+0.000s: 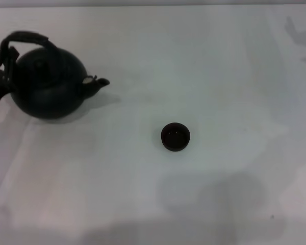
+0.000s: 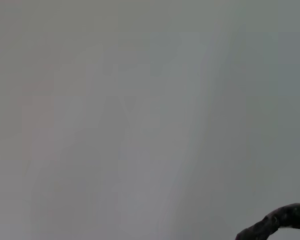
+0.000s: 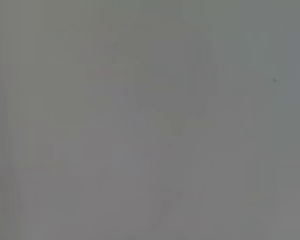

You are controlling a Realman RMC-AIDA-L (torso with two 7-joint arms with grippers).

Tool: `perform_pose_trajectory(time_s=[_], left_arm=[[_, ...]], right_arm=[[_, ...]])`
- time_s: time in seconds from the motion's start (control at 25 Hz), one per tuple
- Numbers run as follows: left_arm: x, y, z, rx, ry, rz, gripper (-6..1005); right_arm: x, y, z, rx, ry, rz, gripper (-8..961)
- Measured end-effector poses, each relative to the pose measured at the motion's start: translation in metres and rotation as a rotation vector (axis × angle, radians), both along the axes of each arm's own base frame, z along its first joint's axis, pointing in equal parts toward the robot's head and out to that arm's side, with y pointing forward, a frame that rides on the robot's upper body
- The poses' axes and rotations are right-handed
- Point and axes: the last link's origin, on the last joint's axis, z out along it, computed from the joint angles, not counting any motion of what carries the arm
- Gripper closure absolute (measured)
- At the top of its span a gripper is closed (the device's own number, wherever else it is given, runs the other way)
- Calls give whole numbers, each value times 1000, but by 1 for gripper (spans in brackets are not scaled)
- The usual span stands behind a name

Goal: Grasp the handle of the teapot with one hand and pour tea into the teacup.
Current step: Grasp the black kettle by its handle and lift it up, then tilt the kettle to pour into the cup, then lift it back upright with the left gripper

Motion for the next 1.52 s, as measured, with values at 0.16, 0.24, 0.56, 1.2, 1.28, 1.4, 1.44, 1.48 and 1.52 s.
perform_pose_trajectory(time_s=[0.16, 0.24, 0.56, 1.2, 1.28, 1.4, 1.44, 1.48, 1.52], left_arm=[[8, 8, 5, 30, -15, -31, 859], [15, 16, 5, 34, -17, -55, 860], [49, 37, -2, 42, 180, -244, 860], [76, 35, -30, -63, 347, -457, 867], [76, 35, -30, -64, 351, -458, 868], [77, 35, -31, -69, 354, -465, 868], [77, 35, -31, -71, 355, -467, 868], [77, 35, -32, -73, 359, -470, 868], [78, 35, -33, -75, 367, -477, 868]], right_arm=[[0, 0, 0, 2, 1, -2, 108], [1, 0, 0, 2, 2, -2, 108], [0, -1, -1, -1, 3, -1, 109], [-1, -1, -7, -8, 21, -6, 109], [-1, -2, -7, -10, 32, -8, 108], [1, -3, -9, -13, 61, -21, 108], [2, -4, -10, -12, 78, -24, 108], [2, -4, -10, -12, 78, -24, 109], [2, -4, -10, -11, 84, -24, 109]])
